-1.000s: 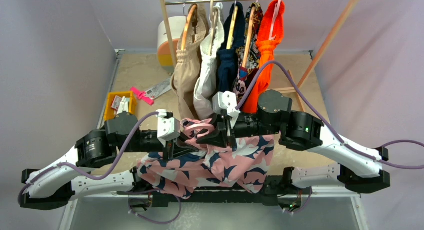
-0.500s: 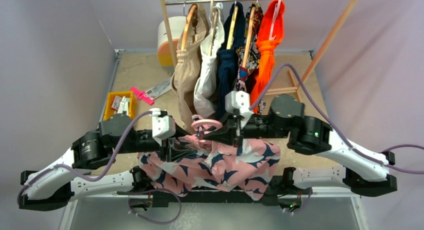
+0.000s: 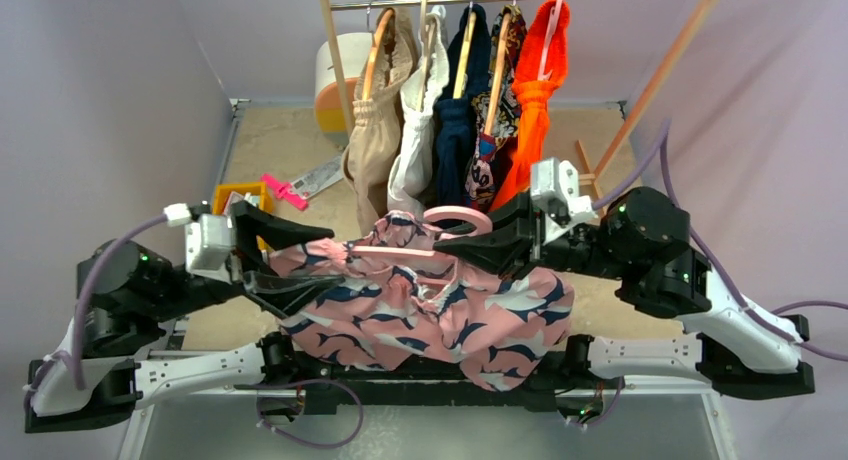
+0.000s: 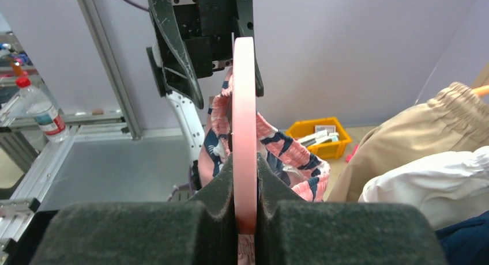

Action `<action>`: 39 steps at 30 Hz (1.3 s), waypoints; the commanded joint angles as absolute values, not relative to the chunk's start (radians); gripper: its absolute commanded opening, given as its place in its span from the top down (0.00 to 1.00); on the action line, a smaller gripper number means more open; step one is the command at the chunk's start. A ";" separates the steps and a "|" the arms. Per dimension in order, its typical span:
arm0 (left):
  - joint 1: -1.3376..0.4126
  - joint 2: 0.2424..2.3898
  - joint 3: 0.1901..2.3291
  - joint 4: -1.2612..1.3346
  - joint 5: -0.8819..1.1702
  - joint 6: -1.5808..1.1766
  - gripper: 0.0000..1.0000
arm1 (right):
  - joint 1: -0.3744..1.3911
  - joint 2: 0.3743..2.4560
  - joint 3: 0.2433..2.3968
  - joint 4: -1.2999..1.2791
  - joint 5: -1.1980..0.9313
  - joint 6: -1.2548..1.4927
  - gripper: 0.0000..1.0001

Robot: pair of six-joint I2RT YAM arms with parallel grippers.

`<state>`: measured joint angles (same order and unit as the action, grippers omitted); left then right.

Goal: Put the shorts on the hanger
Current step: Hang the shorts on the hanger.

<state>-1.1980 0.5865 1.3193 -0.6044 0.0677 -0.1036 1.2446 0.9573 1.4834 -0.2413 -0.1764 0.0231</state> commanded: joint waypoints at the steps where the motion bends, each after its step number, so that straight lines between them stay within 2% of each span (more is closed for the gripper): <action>1: -1.197 0.571 1.377 -0.496 0.026 -0.093 0.38 | 1.249 0.908 1.480 -0.080 -0.147 0.012 1.00; 4: -1.196 0.564 1.417 -0.486 0.015 -0.064 0.37 | 1.249 0.886 1.409 -0.058 -0.130 0.030 1.00; 11: -1.196 0.646 1.570 -0.519 0.022 0.001 0.36 | 1.249 0.871 1.444 -0.011 -0.136 0.023 1.00; 17: -1.196 0.705 1.572 -0.544 0.028 0.017 0.35 | 1.249 0.805 1.331 0.044 -0.119 0.043 1.00; 22: -1.196 0.820 1.605 -0.644 0.111 0.044 0.36 | 1.249 0.743 1.263 0.080 -0.133 0.077 1.00; 26: -1.196 0.839 1.607 -0.603 0.125 0.058 0.36 | 1.249 0.677 1.241 0.161 -0.173 0.091 1.00; 30: -1.197 0.846 1.624 -0.541 0.139 0.058 0.35 | 1.249 0.668 1.232 0.135 -0.141 0.080 1.00; 39: -1.196 0.954 1.717 -0.622 0.224 0.078 0.35 | 1.249 0.779 1.297 -0.013 -0.122 0.053 1.00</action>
<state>-1.1980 0.9024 1.6730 -0.6201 0.1627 0.0475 1.2453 0.7353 1.2293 -0.0212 -0.1455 0.0669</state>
